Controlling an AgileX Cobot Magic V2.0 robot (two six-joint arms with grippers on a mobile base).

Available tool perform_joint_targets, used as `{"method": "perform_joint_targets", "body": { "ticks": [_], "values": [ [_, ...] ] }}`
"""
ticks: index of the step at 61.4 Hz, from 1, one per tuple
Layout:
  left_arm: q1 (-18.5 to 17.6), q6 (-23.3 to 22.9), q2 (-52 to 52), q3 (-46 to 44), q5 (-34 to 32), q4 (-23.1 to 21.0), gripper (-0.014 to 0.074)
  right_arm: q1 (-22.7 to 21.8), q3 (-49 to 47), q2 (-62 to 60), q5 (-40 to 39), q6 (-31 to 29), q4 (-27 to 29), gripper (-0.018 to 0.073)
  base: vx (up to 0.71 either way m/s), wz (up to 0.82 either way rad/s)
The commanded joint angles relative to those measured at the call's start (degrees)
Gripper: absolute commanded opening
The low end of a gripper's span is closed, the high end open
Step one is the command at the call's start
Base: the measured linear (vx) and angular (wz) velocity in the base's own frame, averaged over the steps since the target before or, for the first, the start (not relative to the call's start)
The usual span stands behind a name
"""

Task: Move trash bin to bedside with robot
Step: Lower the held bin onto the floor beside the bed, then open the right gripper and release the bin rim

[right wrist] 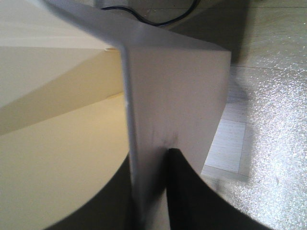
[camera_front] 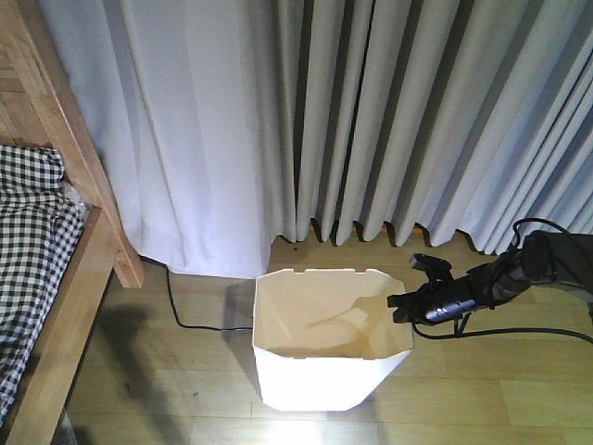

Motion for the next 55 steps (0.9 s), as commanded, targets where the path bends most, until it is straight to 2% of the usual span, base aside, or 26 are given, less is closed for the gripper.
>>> {"method": "perform_joint_targets", "body": {
  "ticks": [1,37,46,55],
  "values": [
    [-0.4,-0.5,-0.5,1.7,-4.2,-0.2,-0.0006,0.0,-1.3,-4.8,8.1,1.0,3.5,0.0102,0.0,0.0],
    [-0.4,-0.5,-0.5,1.7,-4.2,-0.2,-0.0006,-0.3,-1.3,-3.0,5.2,1.7,3.2,0.037,0.0,0.0],
    [-0.4,-0.5,-0.5,1.7,-4.2,-0.2,-0.0006,-0.3,-1.3,-3.0,4.9,1.7,3.3,0.041,0.0,0.0],
    [-0.4,-0.5,-0.5,1.7,-4.2,-0.2,-0.0006,-0.3,-1.3,-3.9,3.4,1.4,3.3,0.0413,0.0,0.0]
  ]
}}
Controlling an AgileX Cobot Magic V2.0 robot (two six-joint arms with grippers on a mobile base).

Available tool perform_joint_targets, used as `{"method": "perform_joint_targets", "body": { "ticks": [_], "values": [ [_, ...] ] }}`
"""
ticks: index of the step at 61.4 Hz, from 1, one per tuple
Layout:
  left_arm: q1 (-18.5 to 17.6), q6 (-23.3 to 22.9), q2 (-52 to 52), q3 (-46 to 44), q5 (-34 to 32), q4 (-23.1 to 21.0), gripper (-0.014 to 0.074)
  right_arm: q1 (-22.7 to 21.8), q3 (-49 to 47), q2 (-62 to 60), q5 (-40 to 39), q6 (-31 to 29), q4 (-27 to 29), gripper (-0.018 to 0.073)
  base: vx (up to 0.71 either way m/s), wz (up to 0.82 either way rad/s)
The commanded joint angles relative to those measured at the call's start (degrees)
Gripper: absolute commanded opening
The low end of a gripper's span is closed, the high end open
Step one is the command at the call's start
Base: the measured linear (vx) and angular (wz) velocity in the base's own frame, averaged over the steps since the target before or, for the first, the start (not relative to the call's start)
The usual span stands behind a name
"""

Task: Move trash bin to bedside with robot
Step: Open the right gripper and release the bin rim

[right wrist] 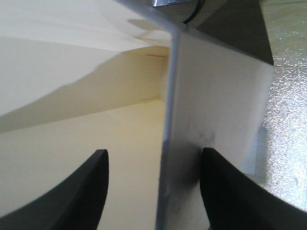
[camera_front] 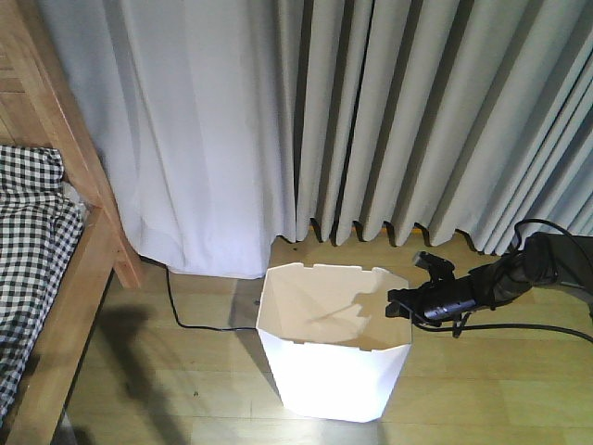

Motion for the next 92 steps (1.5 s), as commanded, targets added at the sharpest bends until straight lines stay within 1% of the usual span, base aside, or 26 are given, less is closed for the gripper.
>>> {"method": "perform_joint_targets", "body": {
  "ticks": [1,10,19,24,30,34,37,39,44,48,51,55,62,66,76,86,92],
  "values": [
    [-0.4,-0.5,-0.5,1.7,-4.2,-0.2,-0.0006,-0.2,-0.8,-4.9,2.5,-0.8,0.8,0.0413,0.0,0.0],
    [-0.4,-0.5,-0.5,1.7,-4.2,-0.2,-0.0006,-0.3,-0.8,-7.3,0.3,-0.5,0.8,0.0413,0.0,0.0],
    [-0.4,-0.5,-0.5,1.7,-4.2,-0.2,-0.0006,-1.4,-0.8,-8.3,1.5,1.1,0.1,0.0413,0.0,0.0],
    [-0.4,-0.5,-0.5,1.7,-4.2,-0.2,-0.0006,-2.7,-0.8,-8.3,4.3,2.8,-2.0,0.0413,0.0,0.0],
    [-0.4,-0.5,-0.5,1.7,-4.2,-0.2,-0.0006,-4.6,-0.8,-8.3,8.5,3.8,-2.4,0.0413,0.0,0.0],
    [-0.4,-0.5,-0.5,1.7,-4.2,-0.2,-0.0006,-6.4,-0.8,-8.3,14.7,4.3,-2.9,0.0413,0.0,0.0],
    [-0.4,-0.5,-0.5,1.7,-4.2,-0.2,-0.0006,-7.8,-0.8,-8.3,20.9,4.2,-4.4,0.0413,0.0,0.0],
    [-0.4,-0.5,-0.5,1.7,-4.2,-0.2,-0.0006,-8.8,-0.8,-8.3,23.1,4.0,-4.1,0.0413,0.0,0.0],
    [-0.4,-0.5,-0.5,1.7,-4.2,-0.2,-0.0006,-10.5,-0.8,-8.1,24.3,4.7,-1.7,0.0413,0.0,0.0],
    [-0.4,-0.5,-0.5,1.7,-4.2,-0.2,-0.0006,-12.1,-0.8,-8.5,25.9,4.2,-2.0,0.0413,0.0,0.0],
    [-0.4,-0.5,-0.5,1.7,-4.2,-0.2,-0.0006,-13.0,-0.8,-9.0,26.3,3.9,-3.3,0.0413,0.0,0.0],
    [-0.4,-0.5,-0.5,1.7,-4.2,-0.2,-0.0006,-13.4,-0.7,-10.4,25.9,5.1,-6.6,0.0413,0.0,0.0],
    [-0.4,-0.5,-0.5,1.7,-4.2,-0.2,-0.0006,-13.2,-0.6,-14.3,22.2,11.3,-15.1,0.0413,0.0,0.0],
    [-0.4,-0.5,-0.5,1.7,-4.2,-0.2,-0.0006,-12.6,-0.6,-17.0,20.2,16.0,-20.8,0.0413,0.0,-0.01],
    [-0.4,-0.5,-0.5,1.7,-4.2,-0.2,-0.0006,-11.8,-0.6,-25.5,17.8,27.3,-32.3,0.0412,0.0,0.0],
    [-0.4,-0.5,-0.5,1.7,-4.2,-0.2,-0.0006,-10.0,-0.6,-36.6,15.2,39.4,-46.4,0.0412,0.0,0.0],
    [-0.4,-0.5,-0.5,1.7,-4.2,-0.2,-0.0006,-8.7,-0.6,-43.5,14.6,43.7,-53.0,0.0412,0.0,0.0]
  ]
}}
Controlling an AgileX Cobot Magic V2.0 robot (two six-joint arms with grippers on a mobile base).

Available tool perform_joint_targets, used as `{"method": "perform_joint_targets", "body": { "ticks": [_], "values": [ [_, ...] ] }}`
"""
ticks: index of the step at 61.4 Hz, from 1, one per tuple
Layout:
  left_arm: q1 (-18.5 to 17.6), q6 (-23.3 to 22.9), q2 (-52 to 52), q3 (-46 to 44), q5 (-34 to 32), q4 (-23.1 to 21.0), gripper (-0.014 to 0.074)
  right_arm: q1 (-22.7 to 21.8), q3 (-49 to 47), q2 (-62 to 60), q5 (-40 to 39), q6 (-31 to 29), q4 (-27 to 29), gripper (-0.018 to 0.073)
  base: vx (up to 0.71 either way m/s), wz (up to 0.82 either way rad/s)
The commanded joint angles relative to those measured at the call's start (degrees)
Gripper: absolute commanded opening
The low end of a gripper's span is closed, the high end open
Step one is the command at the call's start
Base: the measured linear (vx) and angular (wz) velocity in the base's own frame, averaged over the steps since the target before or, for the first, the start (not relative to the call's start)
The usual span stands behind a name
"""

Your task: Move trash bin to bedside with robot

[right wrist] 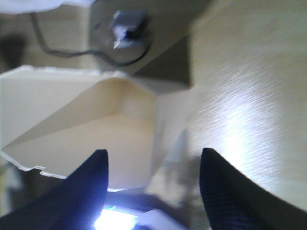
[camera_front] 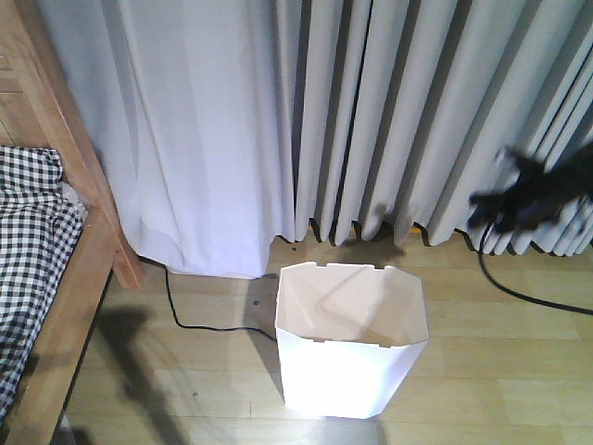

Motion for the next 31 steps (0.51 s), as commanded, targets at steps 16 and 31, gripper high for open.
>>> {"method": "perform_joint_targets", "body": {
  "ticks": [16,31],
  "values": [
    [-0.4,-0.5,-0.5,1.7,-4.2,-0.2,-0.0006,3.5,-0.9,-25.5,-1.0,15.0,-16.9,0.0412,0.0,0.0],
    [-0.4,-0.5,-0.5,1.7,-4.2,-0.2,-0.0006,8.3,-0.2,-37.6,0.4,18.5,-20.4,0.0412,0.0,0.0]
  ]
}}
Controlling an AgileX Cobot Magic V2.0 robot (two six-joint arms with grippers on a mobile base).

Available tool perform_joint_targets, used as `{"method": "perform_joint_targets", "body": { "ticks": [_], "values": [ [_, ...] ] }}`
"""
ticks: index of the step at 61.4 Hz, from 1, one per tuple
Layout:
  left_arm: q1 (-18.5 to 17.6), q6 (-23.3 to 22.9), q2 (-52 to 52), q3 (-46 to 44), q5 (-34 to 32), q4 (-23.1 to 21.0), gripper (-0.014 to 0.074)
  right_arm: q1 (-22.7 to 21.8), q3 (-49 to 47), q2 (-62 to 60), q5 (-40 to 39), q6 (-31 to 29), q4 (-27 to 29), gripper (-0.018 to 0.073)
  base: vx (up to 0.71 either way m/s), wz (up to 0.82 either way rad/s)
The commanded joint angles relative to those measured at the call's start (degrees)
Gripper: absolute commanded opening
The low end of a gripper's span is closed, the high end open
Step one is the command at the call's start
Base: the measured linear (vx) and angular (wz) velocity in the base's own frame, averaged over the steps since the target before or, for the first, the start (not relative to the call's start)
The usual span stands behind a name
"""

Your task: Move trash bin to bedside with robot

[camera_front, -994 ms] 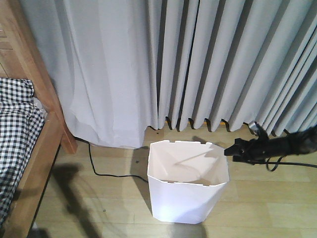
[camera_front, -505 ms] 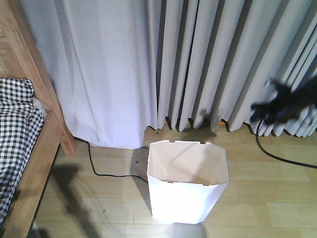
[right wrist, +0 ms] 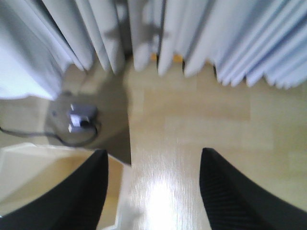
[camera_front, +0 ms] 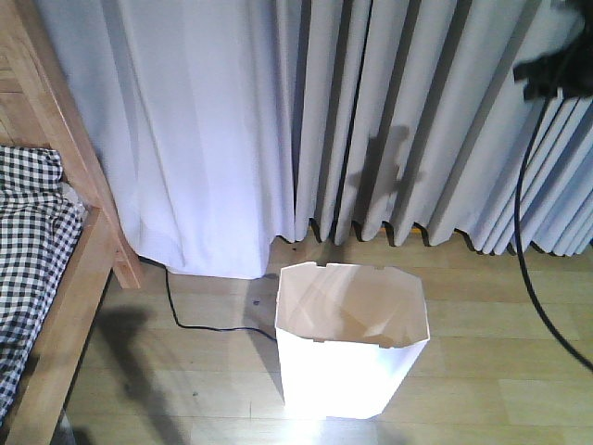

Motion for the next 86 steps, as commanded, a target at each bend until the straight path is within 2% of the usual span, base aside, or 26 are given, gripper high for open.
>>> {"method": "perform_joint_targets", "body": {
  "ticks": [1,13,28,39,46,53,64,74,86],
  "values": [
    [-0.4,-0.5,-0.5,1.7,-4.2,-0.2,-0.0006,1.9,-0.2,-7.9,-2.3,1.5,-1.9,0.0412,0.0,0.0],
    [-0.4,-0.5,-0.5,1.7,-4.2,-0.2,-0.0006,4.5,16.2,-21.2,-14.3,1.7,-3.4,0.0412,0.0,0.0],
    [-0.4,-0.5,-0.5,1.7,-4.2,-0.2,-0.0006,4.5,41.0,-39.3,-31.3,1.7,-3.3,0.0412,0.0,0.0],
    [-0.4,-0.5,-0.5,1.7,-4.2,-0.2,-0.0006,4.5,55.3,-54.2,-41.0,3.1,2.6,0.0412,0.0,0.0],
    [-0.4,-0.5,-0.5,1.7,-4.2,-0.2,-0.0006,4.5,61.8,-63.1,-44.6,3.1,2.8,0.0412,0.0,0.0],
    [-0.4,-0.5,-0.5,1.7,-4.2,-0.2,-0.0006,4.7,66.5,-70.6,-45.7,3.1,2.1,0.0412,0.0,0.0],
    [-0.4,-0.5,-0.5,1.7,-4.2,-0.2,-0.0006,8.0,73.7,-79.9,-45.2,2.7,1.7,0.0412,0.0,0.0],
    [-0.4,-0.5,-0.5,1.7,-4.2,-0.2,-0.0006,8.1,80.6,-87.3,-40.8,2.7,-0.1,0.0412,0.0,0.0],
    [-0.4,-0.5,-0.5,1.7,-4.2,-0.2,-0.0006,8.2,83.3,-95.6,-40.6,2.9,0.5,0.0412,0.0,0.0]
  ]
}}
